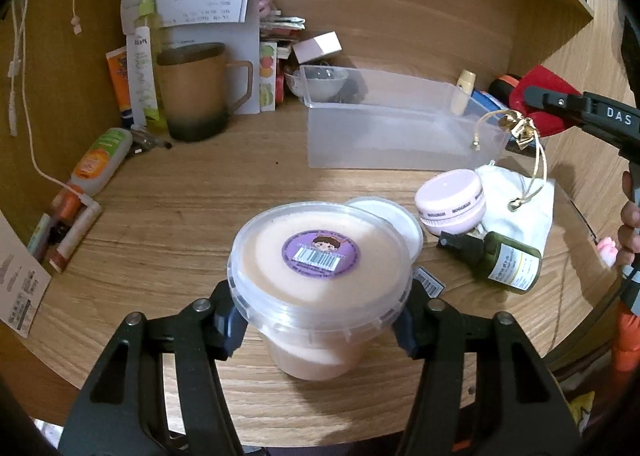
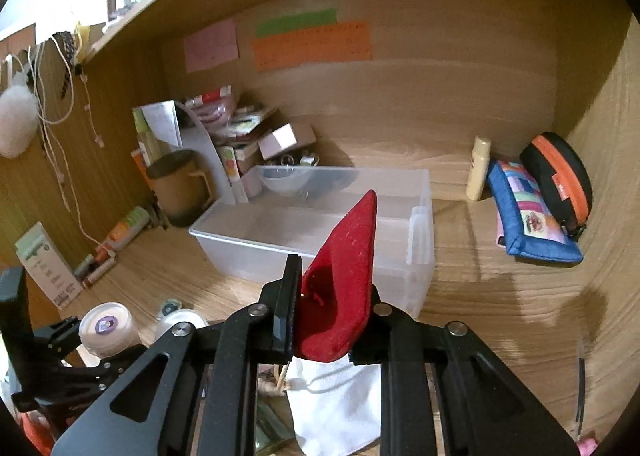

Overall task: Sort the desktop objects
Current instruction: 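Lift and carry the tub and red pouch over the clear plastic box with both tools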

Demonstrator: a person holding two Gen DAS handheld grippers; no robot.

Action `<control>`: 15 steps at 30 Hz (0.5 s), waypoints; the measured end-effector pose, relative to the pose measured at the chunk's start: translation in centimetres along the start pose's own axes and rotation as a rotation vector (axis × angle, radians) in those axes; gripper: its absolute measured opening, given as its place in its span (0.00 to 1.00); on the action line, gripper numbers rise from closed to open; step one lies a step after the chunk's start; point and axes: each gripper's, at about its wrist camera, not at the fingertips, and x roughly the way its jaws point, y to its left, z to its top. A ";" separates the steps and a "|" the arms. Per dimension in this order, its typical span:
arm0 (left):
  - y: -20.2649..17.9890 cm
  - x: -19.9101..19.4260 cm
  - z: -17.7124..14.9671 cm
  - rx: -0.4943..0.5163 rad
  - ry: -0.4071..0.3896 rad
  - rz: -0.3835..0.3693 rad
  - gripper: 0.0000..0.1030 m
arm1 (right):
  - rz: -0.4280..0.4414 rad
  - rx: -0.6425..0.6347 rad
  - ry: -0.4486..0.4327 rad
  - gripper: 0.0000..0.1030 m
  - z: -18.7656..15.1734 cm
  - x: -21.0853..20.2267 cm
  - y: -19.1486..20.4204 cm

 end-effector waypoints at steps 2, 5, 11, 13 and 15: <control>0.0 -0.4 0.2 0.001 -0.008 -0.001 0.57 | -0.004 0.001 -0.014 0.15 0.1 -0.6 0.0; 0.1 -1.1 0.6 0.008 -0.027 0.006 0.57 | -0.003 0.005 -0.032 0.15 0.2 -1.4 -0.1; -0.1 -2.4 2.1 0.022 -0.061 -0.011 0.57 | 0.009 0.025 -0.066 0.15 0.4 -3.0 -0.9; -0.2 -2.6 2.9 0.027 -0.065 -0.030 0.57 | 0.006 0.025 -0.077 0.15 0.4 -3.5 -0.9; -0.4 -2.8 3.8 0.039 -0.075 -0.033 0.57 | 0.009 0.026 -0.085 0.16 0.5 -3.9 -1.0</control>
